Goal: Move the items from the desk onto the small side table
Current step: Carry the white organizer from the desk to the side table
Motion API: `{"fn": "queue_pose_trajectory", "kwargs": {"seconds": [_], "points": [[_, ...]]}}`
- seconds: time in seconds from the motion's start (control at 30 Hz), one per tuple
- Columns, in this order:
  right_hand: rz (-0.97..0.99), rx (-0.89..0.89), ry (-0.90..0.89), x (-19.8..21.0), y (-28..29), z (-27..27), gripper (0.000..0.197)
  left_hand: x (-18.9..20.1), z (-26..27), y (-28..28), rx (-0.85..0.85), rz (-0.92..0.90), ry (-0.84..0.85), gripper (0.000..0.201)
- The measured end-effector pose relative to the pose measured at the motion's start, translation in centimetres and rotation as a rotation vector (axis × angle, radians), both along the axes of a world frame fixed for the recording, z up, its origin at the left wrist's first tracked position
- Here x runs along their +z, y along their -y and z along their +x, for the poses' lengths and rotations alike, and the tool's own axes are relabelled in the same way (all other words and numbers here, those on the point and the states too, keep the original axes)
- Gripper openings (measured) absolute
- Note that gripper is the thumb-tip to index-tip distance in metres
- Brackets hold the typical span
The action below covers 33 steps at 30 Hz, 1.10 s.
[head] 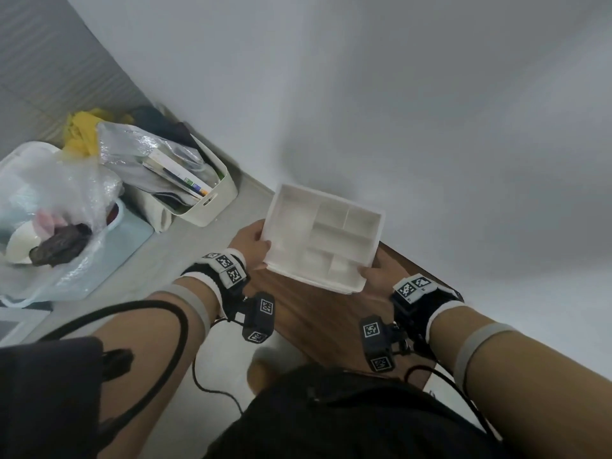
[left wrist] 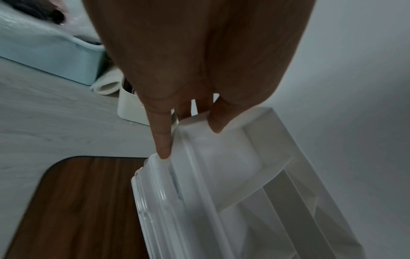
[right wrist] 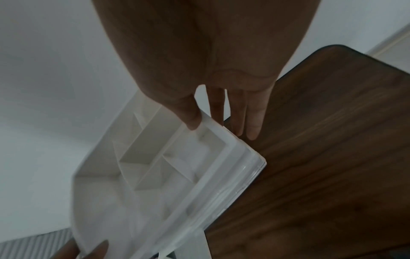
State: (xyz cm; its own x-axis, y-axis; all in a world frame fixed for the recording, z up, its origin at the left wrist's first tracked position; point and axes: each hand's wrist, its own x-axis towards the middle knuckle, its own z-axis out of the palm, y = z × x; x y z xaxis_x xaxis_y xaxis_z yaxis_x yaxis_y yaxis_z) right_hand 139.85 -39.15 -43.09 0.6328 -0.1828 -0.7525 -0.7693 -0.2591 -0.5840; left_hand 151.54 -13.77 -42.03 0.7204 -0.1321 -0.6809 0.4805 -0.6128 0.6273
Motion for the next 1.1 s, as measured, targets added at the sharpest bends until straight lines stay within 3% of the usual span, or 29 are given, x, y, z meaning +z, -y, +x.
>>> {"fn": "queue_pose_trajectory", "kwargs": {"seconds": [0.17, 0.33, 0.5, 0.6, 0.73, 0.83, 0.9, 1.1], "points": [[-0.030, -0.073, 0.036, -5.2, 0.0, 3.4, 0.053, -4.3, 5.3, 2.1, -0.076, 0.044, 0.143, 0.051], [-0.034, -0.113, 0.099, -5.7, -0.2, 5.8, 0.051, -6.0, 9.2, 2.6, -0.097, 0.018, 0.216, 0.048], [-0.011, -0.147, 0.010, -5.4, -0.7, 5.2, 0.056, -6.4, 8.7, 1.6, -0.142, -0.018, 0.081, 0.051], [-0.157, -0.157, -0.073, -3.1, -1.8, 5.9, 0.062, -4.9, 8.2, 0.4, -0.080, -0.059, 0.019, 0.064], [-0.306, -0.221, -0.072, 3.9, -4.2, 7.2, 0.050, 1.5, 7.0, -3.4, 0.019, -0.135, 0.057, 0.050], [-0.172, -0.122, -0.042, 11.2, -7.1, 9.4, 0.026, 9.0, 5.4, -6.8, 0.156, -0.209, 0.055, 0.026], [-0.060, -0.046, 0.004, 17.3, -9.9, 10.6, 0.017, 14.7, 3.7, -9.7, 0.259, -0.260, 0.067, 0.021], [0.066, 0.252, 0.154, 29.6, -19.7, 11.2, 0.022, 27.5, -6.1, -19.1, 0.532, -0.207, 0.312, 0.023]]}}
